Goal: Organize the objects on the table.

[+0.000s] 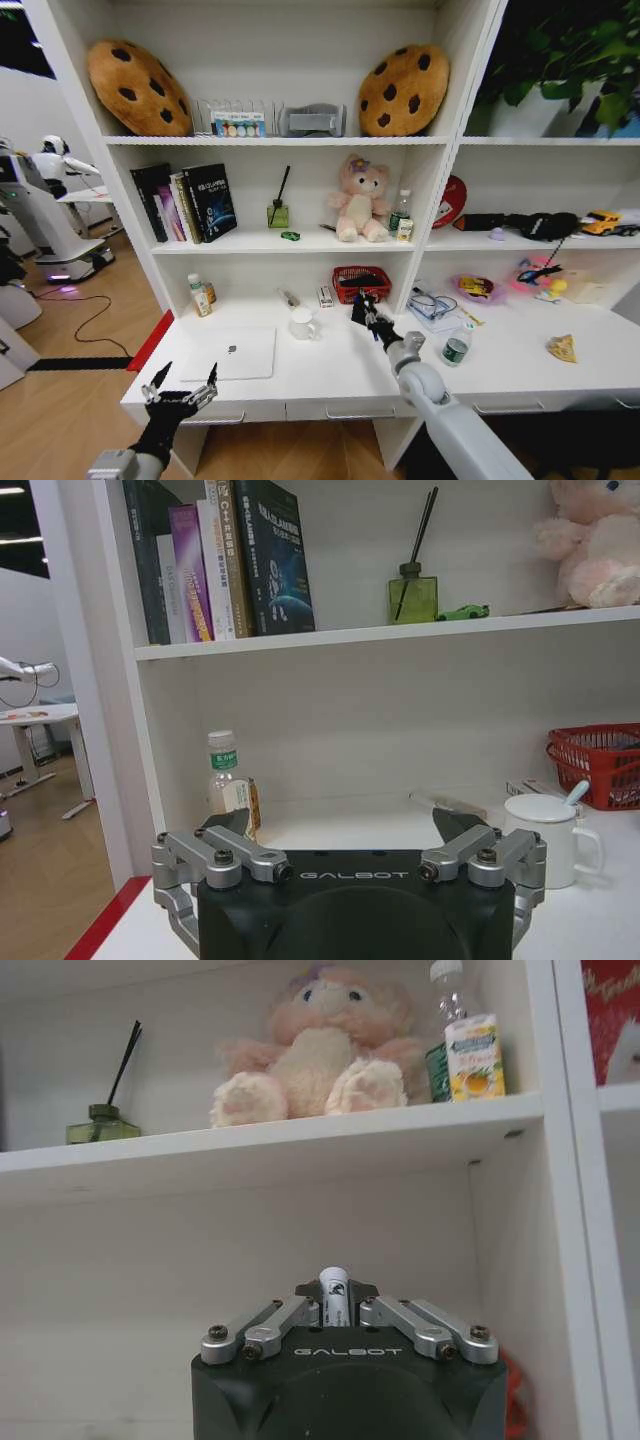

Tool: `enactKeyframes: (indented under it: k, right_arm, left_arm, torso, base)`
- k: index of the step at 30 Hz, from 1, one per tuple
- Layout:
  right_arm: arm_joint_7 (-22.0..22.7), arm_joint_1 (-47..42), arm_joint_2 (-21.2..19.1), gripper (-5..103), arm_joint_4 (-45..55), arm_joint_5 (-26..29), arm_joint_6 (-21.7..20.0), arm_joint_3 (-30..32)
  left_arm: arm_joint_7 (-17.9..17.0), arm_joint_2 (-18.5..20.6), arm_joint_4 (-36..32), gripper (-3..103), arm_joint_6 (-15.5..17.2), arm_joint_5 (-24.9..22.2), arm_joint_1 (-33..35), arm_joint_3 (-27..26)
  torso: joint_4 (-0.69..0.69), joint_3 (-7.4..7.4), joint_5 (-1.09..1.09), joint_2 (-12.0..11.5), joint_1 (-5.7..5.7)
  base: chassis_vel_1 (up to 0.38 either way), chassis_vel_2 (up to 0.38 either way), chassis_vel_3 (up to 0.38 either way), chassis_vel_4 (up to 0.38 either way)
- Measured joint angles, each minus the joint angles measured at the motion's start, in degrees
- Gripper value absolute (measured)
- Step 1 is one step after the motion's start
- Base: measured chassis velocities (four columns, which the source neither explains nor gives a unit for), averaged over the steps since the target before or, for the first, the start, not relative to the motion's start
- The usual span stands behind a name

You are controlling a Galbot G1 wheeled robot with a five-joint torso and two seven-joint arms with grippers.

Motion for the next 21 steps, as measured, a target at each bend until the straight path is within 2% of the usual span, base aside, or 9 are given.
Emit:
enactKeyframes:
  k: [1, 2, 5, 6, 9, 10, 12, 21]
  right_arm:
    - [-0.12, 2.50, 0.89, 13, -4.23, -2.82, 3.96, -0.03]
    - [-0.12, 2.50, 0.89, 13, -4.23, -2.82, 3.96, -0.03]
    - [-0.03, 9.67, 4.00, 13, -14.43, -7.93, 12.52, -1.34]
    - [-0.09, 11.57, 4.80, 13, -16.97, -9.00, 14.15, -1.79]
    - [-0.28, 13.30, 5.54, 13, -19.32, -9.82, 15.75, -2.27]
    - [-0.47, 15.73, 6.85, 13, -22.65, -10.69, 18.03, -2.97]
    - [-0.60, 17.45, 7.96, 13, -25.37, -11.60, 19.40, -3.31]
    - [-1.54, 20.72, 10.77, 13, -34.65, -15.93, 23.45, -3.43]
  left_arm:
    - [0.00, -0.01, 0.00, 100, 0.00, 0.00, 0.00, 0.00]
    - [0.00, -0.01, 0.00, 100, 0.00, 0.00, 0.00, 0.00]
    - [0.00, 0.00, 0.00, 100, 0.00, 0.00, 0.00, 0.01]
    - [0.00, -0.01, 0.00, 100, 0.00, 0.00, 0.00, 0.01]
    - [0.00, -0.01, 0.00, 100, 0.00, 0.00, 0.00, 0.00]
    - [0.00, -0.01, 0.00, 100, 0.00, 0.00, 0.00, 0.00]
    - [0.00, -0.01, 0.00, 100, 0.00, 0.00, 0.00, 0.00]
    - [0.00, -0.01, 0.00, 100, 0.00, 0.00, 0.00, 0.00]
  torso:
    - [0.00, 0.00, 0.01, 0.00, 0.00]
    - [0.00, 0.00, 0.01, 0.00, 0.00]
    - [0.01, 0.01, 0.00, 0.00, 0.01]
    - [0.01, 0.01, 0.01, 0.00, 0.01]
    - [0.02, 0.00, 0.00, -0.01, 0.01]
    - [0.01, 0.01, 0.00, -0.01, 0.01]
    - [0.02, 0.00, 0.00, 0.00, 0.01]
    - [-0.01, 0.00, 0.00, 0.00, 0.00]
  base:
    - [0.000, 0.000, 0.000, 0.000]
    - [0.000, 0.000, 0.000, 0.000]
    - [0.000, 0.000, 0.000, 0.000]
    - [0.000, 0.000, 0.000, 0.000]
    - [0.000, 0.000, 0.000, 0.000]
    - [0.000, 0.000, 0.000, 0.000]
    - [0.000, 0.000, 0.000, 0.000]
    - [0.000, 0.000, 0.000, 0.000]
